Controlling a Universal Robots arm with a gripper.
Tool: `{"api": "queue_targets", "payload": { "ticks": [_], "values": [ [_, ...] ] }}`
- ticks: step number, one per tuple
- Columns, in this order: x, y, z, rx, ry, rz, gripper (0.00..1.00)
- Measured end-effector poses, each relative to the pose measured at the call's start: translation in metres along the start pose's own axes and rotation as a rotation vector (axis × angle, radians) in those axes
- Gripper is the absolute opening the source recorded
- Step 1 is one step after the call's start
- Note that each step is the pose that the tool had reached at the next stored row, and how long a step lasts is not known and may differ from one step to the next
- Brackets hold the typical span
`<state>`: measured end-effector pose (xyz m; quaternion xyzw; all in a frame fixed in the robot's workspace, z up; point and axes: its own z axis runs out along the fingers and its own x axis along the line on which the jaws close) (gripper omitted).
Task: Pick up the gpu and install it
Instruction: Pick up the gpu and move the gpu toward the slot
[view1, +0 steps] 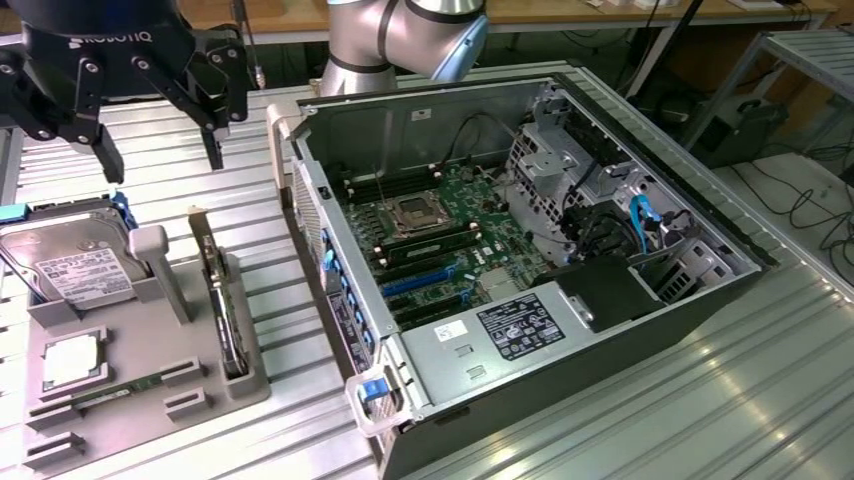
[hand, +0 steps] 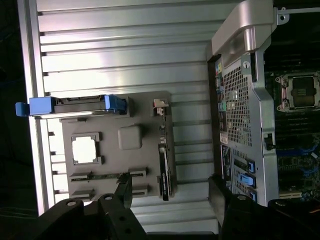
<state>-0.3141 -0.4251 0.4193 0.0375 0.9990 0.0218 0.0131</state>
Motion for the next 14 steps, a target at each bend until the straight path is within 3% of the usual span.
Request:
{"api": "queue_targets", "payload": {
  "ticks": [9,14],
  "values": [
    [0.000,-0.0084,0.0035,-0.0001,0.0001,-0.002,0.72],
    [0.000,-0.0087,0.0121,-0.0003,0.0008,-0.016,0.72]
  ]
}}
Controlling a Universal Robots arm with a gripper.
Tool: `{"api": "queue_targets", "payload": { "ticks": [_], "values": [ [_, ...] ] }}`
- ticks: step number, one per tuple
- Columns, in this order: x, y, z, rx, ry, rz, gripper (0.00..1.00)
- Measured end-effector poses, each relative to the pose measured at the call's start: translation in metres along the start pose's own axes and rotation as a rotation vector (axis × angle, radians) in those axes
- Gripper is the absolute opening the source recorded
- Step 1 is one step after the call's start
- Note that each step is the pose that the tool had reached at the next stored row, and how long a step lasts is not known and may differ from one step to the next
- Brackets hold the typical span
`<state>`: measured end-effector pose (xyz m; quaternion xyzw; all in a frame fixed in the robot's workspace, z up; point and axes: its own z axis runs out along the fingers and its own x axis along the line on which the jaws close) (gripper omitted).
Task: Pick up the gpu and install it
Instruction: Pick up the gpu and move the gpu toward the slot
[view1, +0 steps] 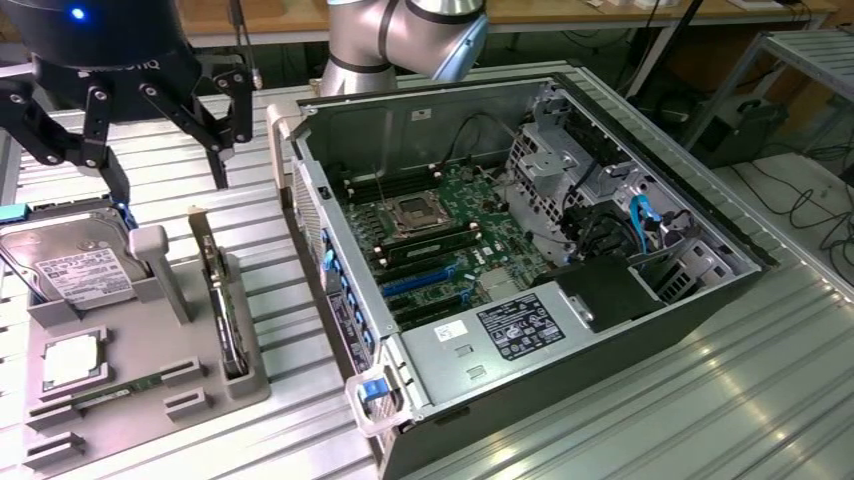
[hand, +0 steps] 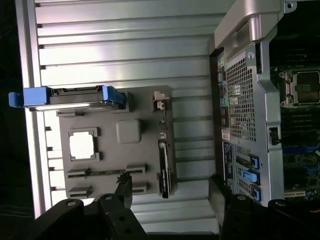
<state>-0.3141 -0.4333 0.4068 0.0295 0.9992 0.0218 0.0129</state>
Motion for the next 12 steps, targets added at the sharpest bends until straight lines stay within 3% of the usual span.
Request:
{"api": "queue_targets", "payload": {
  "ticks": [3,12],
  "values": [
    [0.0002,-0.0001,0.0043,-0.0008,0.0015,-0.036,0.72],
    [0.0002,-0.0005,0.0052,-0.0014,0.0025,-0.058,0.72]
  ]
}}
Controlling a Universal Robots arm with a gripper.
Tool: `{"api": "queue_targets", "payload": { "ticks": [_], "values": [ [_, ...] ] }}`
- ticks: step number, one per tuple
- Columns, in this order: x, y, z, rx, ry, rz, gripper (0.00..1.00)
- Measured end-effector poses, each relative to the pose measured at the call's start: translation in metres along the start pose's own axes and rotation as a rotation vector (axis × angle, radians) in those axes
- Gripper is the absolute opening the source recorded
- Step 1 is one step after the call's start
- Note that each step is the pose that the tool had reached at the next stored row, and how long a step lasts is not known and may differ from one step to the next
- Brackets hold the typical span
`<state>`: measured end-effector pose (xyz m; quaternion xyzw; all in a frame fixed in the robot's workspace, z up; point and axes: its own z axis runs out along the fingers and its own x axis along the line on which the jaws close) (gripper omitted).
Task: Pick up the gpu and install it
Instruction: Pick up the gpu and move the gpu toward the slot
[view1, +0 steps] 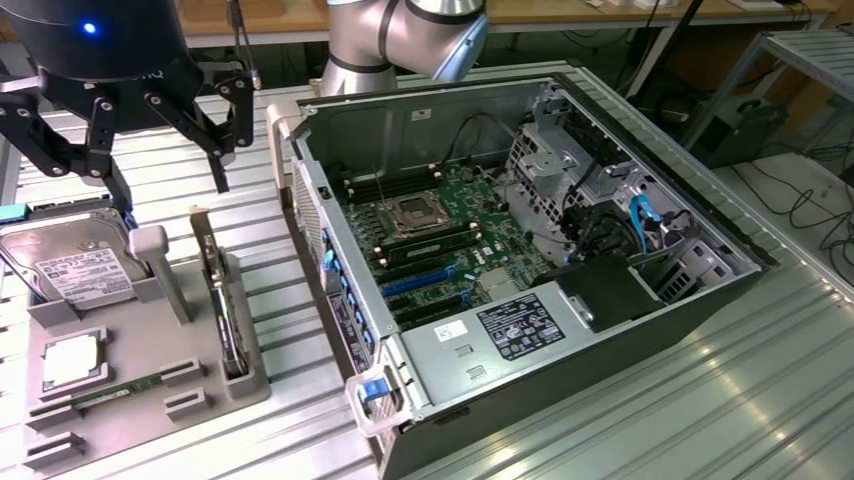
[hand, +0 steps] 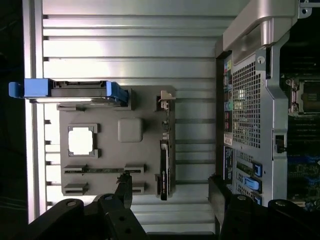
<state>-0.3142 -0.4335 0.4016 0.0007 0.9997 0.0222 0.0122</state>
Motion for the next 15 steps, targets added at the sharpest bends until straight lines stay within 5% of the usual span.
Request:
{"api": "queue_targets", "payload": {
  "ticks": [15],
  "values": [
    [0.0002,-0.0042,0.0098,-0.0004,0.0007,-0.017,0.72]
  ]
}}
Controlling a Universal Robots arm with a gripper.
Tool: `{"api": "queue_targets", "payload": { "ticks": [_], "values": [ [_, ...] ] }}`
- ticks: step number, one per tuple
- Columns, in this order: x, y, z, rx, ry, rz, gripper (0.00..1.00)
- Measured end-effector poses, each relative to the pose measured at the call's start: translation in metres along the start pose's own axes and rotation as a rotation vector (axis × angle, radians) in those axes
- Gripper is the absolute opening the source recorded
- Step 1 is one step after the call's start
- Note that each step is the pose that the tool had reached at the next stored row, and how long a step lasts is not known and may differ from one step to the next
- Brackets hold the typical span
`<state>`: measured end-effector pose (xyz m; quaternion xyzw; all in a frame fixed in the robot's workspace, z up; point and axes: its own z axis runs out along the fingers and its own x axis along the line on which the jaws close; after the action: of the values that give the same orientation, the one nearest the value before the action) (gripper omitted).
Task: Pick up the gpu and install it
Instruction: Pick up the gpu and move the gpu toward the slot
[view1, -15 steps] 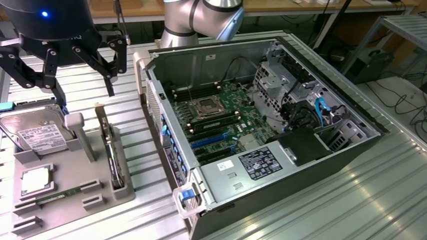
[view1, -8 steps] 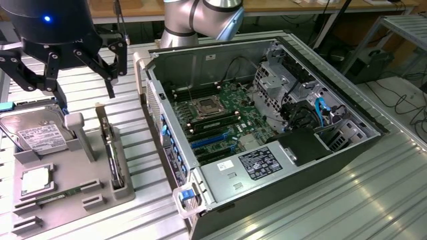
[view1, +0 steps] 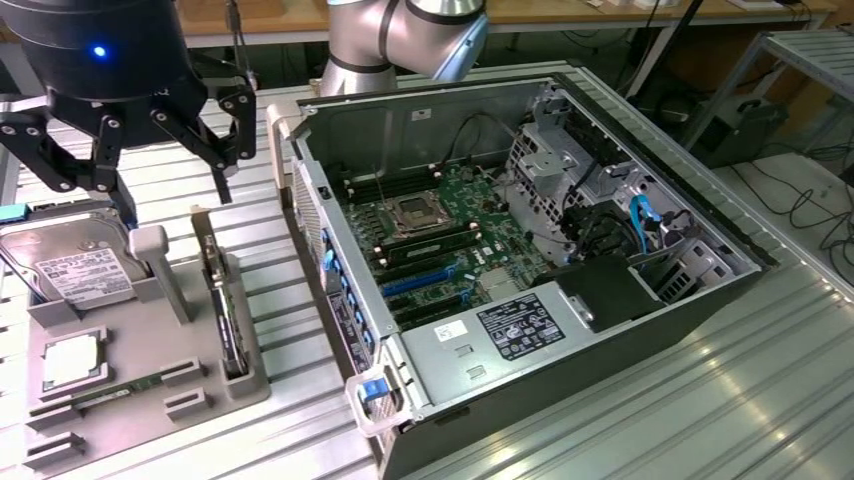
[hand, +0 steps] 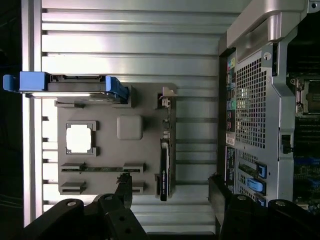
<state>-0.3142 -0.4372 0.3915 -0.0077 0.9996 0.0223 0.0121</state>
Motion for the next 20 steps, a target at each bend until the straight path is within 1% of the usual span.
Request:
{"api": "queue_targets", "payload": {
  "ticks": [4,20],
  "values": [
    [0.0001,-0.0007,0.0019,-0.0002,0.0006,-0.010,0.72],
    [0.0002,-0.0014,0.0074,-0.0006,0.0010,-0.021,0.72]
  ]
}}
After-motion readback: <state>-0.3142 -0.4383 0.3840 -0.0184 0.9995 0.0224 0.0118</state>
